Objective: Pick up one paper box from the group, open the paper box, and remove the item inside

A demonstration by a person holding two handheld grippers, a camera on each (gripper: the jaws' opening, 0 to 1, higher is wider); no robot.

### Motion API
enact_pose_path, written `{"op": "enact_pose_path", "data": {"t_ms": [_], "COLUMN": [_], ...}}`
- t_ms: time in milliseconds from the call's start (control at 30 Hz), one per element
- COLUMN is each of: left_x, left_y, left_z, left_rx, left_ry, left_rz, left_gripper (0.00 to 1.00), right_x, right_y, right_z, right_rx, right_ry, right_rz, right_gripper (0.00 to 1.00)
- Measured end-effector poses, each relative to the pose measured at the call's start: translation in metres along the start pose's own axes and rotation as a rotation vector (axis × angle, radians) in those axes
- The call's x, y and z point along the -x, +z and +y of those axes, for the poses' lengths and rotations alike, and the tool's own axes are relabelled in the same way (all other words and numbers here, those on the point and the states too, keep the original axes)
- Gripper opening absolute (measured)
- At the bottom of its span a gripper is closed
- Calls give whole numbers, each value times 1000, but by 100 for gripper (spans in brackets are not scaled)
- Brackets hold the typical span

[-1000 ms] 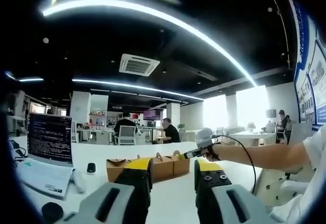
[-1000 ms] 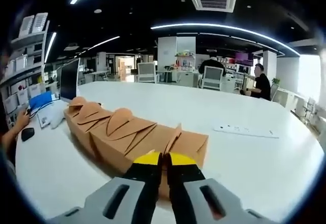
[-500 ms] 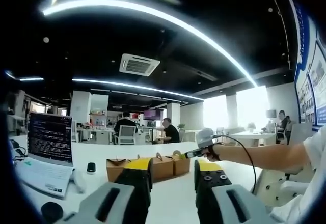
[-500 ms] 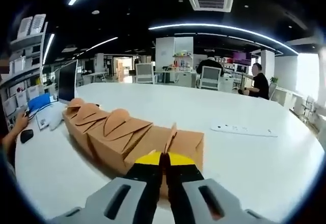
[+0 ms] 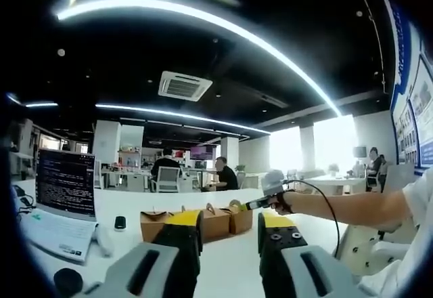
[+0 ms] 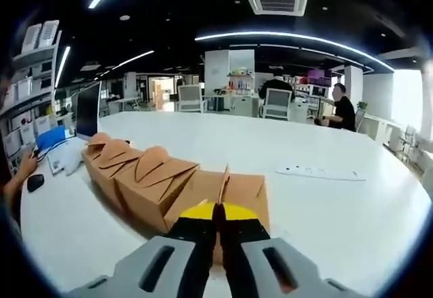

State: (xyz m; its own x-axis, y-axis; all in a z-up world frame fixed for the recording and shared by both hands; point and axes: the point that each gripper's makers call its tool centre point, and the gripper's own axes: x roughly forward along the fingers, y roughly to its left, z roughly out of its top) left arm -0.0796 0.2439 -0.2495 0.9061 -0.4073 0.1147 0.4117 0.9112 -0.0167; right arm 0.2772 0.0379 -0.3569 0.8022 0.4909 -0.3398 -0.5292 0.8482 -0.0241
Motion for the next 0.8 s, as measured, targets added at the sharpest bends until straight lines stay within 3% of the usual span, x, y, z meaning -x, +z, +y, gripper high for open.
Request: {"op": "enact_pose_path", "data": {"t_ms": [800], "left_x": [-2], "left_y": [0], "left_z": [1], "left_rx": [1], "left_ry": [10], "left_rz": [-3], "left_gripper": [33], "right_x": [2], "right_y": [4], "right_z": [-7], "right_rx": [-41], "right_ry": [18], "right_rz": [1], "right_gripper": [3]}}
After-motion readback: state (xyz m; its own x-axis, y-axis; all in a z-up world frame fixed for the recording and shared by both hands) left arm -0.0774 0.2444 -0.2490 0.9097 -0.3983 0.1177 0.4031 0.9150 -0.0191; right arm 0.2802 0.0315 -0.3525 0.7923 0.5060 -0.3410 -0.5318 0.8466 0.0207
